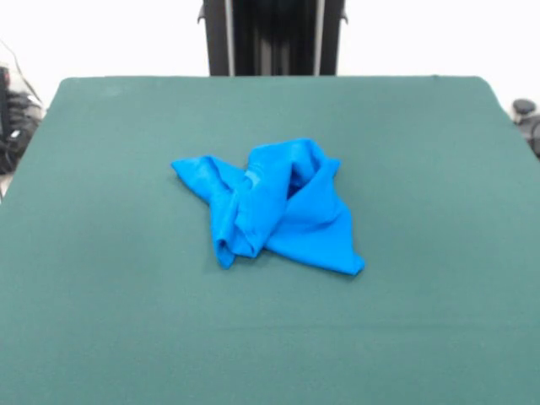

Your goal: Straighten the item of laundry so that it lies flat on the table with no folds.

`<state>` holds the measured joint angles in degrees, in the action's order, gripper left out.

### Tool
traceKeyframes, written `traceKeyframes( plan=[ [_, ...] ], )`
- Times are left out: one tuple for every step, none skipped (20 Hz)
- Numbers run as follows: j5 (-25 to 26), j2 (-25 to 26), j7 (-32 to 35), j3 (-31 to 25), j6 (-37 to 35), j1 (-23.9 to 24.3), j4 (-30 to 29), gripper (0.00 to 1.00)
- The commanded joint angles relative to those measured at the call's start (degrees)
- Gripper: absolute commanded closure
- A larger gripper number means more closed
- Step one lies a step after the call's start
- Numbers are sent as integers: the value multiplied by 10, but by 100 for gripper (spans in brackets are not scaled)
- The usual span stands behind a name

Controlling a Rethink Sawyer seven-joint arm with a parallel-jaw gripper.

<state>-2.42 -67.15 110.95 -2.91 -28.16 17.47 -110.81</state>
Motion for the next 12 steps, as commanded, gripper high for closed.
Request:
traceKeyframes(
  plan=[
    [30, 18, -11, -50, -7, -13, -57, 0],
    [29, 25, -9, -52, -2, -12, -56, 0],
    [28, 27, -7, -54, 3, -12, -57, 0],
    [30, 30, -8, -54, 0, -12, -53, 0],
    [32, 32, -8, -54, -3, -12, -49, 0],
    [37, 37, -9, -52, -11, -14, -36, 0],
    [40, 44, -11, -53, -14, -12, -27, 0],
    [42, 51, -13, -55, -17, -11, -18, 0],
    [45, 59, -17, -59, -14, -7, -12, 0],
    [46, 68, -18, -63, -10, -3, -5, 0],
    [49, 78, -19, -67, -6, -1, 2, 0],
    [53, 86, -20, -70, 0, 2, 7, 0]
  ],
)
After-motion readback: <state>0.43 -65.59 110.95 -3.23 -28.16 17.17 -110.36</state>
